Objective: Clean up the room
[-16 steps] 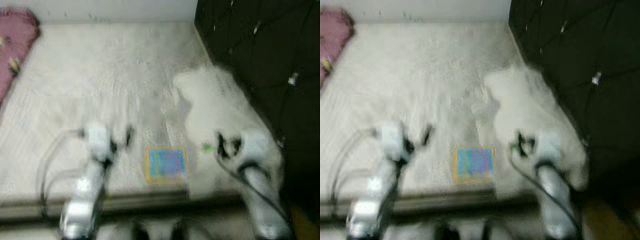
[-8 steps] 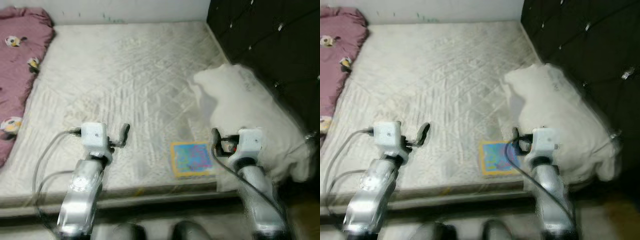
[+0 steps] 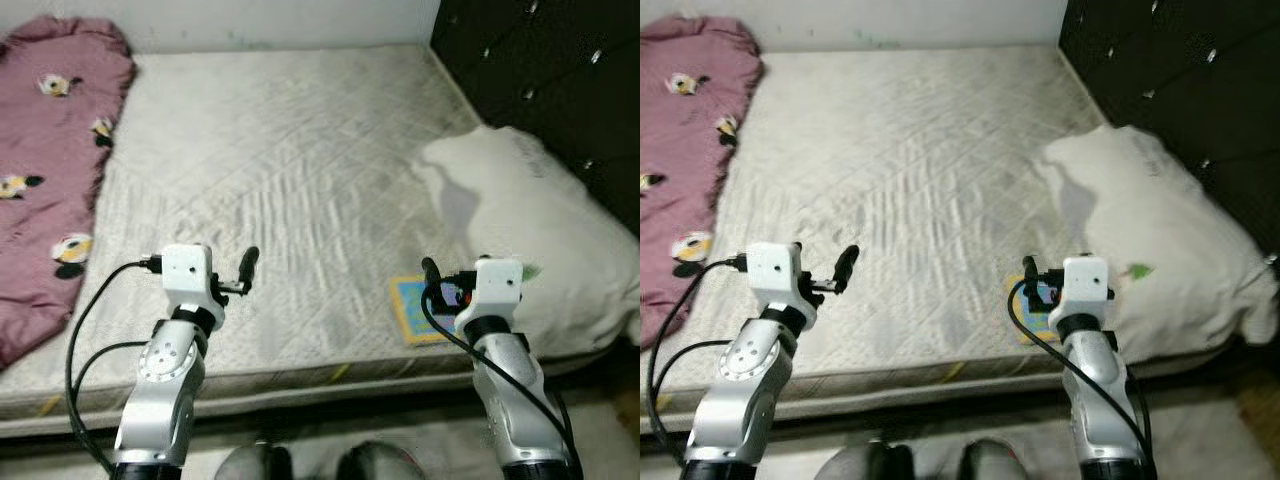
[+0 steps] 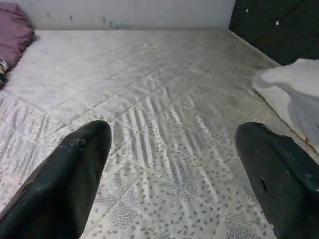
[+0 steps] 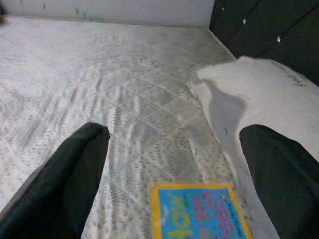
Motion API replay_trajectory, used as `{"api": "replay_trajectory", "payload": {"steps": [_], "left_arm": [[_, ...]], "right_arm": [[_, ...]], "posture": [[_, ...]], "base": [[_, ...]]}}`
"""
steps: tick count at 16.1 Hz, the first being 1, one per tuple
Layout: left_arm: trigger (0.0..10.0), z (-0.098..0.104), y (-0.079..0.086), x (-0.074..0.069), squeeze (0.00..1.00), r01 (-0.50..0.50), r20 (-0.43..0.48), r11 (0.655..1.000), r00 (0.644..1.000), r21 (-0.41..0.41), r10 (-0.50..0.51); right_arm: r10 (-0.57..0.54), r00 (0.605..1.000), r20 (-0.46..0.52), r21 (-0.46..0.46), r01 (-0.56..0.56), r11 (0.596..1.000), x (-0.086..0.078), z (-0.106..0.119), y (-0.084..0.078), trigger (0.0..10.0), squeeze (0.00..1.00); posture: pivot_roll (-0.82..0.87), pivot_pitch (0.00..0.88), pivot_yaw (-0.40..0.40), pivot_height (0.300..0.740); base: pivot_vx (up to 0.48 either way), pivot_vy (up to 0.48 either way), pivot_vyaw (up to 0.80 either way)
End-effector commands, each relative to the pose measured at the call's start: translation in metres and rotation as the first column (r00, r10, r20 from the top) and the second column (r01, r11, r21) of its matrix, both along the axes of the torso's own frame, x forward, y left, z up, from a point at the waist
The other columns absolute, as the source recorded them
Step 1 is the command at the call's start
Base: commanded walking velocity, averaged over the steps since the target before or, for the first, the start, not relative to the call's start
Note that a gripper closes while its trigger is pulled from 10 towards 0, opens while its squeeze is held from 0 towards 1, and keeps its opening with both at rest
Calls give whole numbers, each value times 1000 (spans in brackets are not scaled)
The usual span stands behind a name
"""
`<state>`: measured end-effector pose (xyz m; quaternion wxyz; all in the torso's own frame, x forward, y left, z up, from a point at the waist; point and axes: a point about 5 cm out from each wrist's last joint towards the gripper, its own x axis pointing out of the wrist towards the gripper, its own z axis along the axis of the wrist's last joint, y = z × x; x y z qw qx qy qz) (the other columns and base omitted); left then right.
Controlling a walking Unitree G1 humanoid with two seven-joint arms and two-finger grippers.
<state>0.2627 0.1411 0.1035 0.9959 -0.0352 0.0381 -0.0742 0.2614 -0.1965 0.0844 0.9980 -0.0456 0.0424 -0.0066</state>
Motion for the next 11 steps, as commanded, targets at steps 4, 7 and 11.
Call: {"api": "replay_trajectory", "payload": {"steps": [4,7,11], "left_arm": [[10000,1,1,-1,0,1,2,1000,1000,12,-1],[10000,1,1,0,0,3,5,1000,1000,12,-3],[10000,1,0,1,0,7,7,1000,1000,13,-7]], "right_arm": [[1,1000,8,-3,-1,1000,1,2,0,10000,0],[-2,1000,5,-4,2,1000,1,1,0,10000,0],[-2,1000,6,-1,2,1000,1,1,0,10000,0]], "posture": [[-28,95,4,740],[-24,89,3,740],[-24,89,3,740]], "base": [[0,480,103],[0,480,0],[0,480,0]]}}
